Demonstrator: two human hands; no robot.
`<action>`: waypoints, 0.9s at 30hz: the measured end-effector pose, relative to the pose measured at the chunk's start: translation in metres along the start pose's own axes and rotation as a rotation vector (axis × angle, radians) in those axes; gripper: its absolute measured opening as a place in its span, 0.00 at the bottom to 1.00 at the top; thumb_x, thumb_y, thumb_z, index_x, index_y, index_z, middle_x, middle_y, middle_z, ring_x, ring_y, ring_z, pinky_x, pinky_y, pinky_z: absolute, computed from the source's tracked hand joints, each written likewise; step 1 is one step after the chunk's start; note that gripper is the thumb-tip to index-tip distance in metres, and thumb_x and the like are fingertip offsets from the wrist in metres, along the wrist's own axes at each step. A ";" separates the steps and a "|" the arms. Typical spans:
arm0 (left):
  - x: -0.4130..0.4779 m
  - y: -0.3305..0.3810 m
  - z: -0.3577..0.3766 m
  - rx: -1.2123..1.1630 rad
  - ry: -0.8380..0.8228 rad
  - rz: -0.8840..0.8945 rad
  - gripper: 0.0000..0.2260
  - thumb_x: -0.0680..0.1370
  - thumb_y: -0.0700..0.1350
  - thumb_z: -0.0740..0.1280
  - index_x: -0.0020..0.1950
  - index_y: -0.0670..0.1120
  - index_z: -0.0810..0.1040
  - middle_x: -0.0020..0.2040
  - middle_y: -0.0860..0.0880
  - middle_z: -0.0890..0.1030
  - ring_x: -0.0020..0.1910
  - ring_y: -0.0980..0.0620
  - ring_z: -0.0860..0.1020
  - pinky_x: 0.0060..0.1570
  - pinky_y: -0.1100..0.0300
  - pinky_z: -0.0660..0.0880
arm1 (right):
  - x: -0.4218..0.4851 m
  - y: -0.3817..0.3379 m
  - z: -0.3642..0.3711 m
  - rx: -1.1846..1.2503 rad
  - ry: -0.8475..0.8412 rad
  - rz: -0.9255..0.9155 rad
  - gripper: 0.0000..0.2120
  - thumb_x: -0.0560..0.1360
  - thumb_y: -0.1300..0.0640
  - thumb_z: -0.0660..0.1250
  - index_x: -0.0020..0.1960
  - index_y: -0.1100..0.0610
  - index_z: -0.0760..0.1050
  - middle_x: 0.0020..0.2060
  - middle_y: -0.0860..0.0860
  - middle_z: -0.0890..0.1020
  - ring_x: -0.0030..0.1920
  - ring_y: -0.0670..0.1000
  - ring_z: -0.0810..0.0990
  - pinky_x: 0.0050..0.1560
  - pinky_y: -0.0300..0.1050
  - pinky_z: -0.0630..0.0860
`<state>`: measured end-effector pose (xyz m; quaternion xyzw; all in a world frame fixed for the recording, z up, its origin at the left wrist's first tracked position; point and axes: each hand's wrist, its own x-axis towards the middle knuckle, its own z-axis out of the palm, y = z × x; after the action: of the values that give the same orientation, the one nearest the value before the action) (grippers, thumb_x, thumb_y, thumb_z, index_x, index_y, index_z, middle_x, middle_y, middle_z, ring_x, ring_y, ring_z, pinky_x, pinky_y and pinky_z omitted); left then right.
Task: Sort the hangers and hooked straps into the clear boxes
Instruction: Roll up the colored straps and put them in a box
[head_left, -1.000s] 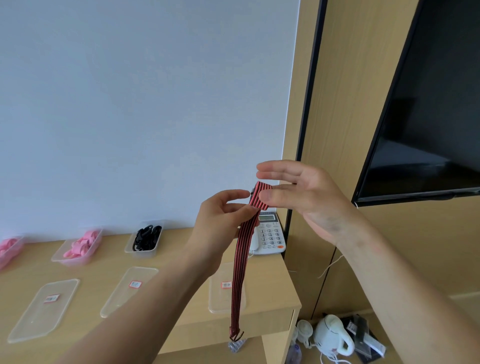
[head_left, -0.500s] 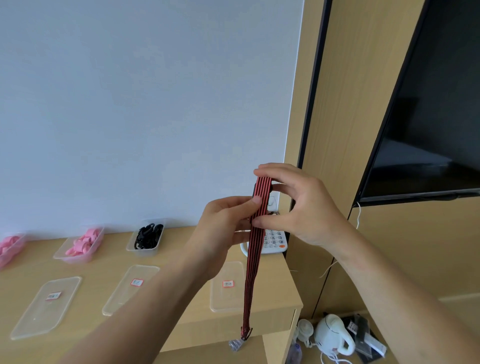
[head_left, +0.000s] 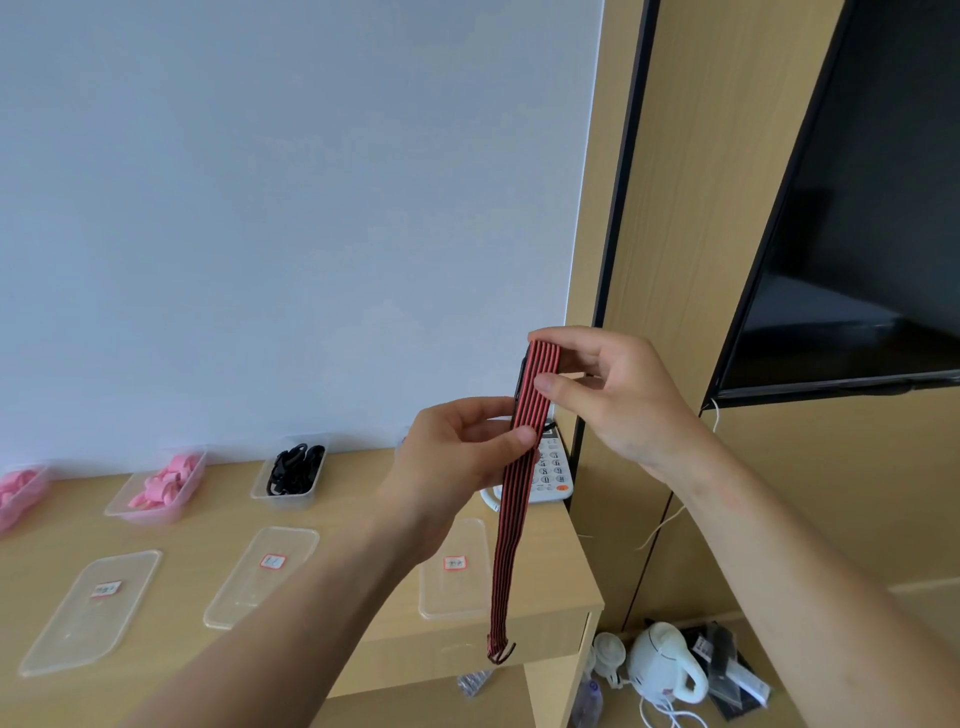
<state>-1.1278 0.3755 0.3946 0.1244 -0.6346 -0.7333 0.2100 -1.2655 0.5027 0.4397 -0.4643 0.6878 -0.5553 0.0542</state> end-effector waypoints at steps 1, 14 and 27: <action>0.000 -0.001 -0.001 0.013 -0.002 0.004 0.13 0.78 0.36 0.73 0.63 0.42 0.83 0.52 0.41 0.88 0.49 0.44 0.87 0.53 0.51 0.84 | 0.000 -0.001 0.000 0.012 0.003 -0.015 0.16 0.75 0.63 0.74 0.62 0.54 0.81 0.52 0.46 0.86 0.56 0.44 0.84 0.64 0.49 0.78; 0.006 0.007 -0.001 0.030 0.210 0.109 0.21 0.73 0.30 0.76 0.61 0.48 0.83 0.54 0.48 0.87 0.47 0.48 0.88 0.45 0.62 0.82 | -0.003 -0.008 -0.018 0.362 -0.337 0.150 0.26 0.68 0.48 0.80 0.66 0.45 0.79 0.61 0.52 0.84 0.63 0.54 0.82 0.65 0.57 0.77; 0.000 0.010 0.002 0.087 0.025 -0.060 0.19 0.86 0.48 0.61 0.40 0.49 0.87 0.40 0.48 0.84 0.42 0.48 0.80 0.47 0.53 0.78 | -0.010 -0.018 -0.007 0.065 -0.205 -0.090 0.40 0.56 0.57 0.85 0.67 0.46 0.77 0.62 0.45 0.82 0.67 0.44 0.77 0.70 0.53 0.73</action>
<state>-1.1267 0.3758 0.4050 0.1617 -0.6590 -0.7095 0.1901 -1.2532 0.5156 0.4525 -0.5472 0.6387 -0.5287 0.1144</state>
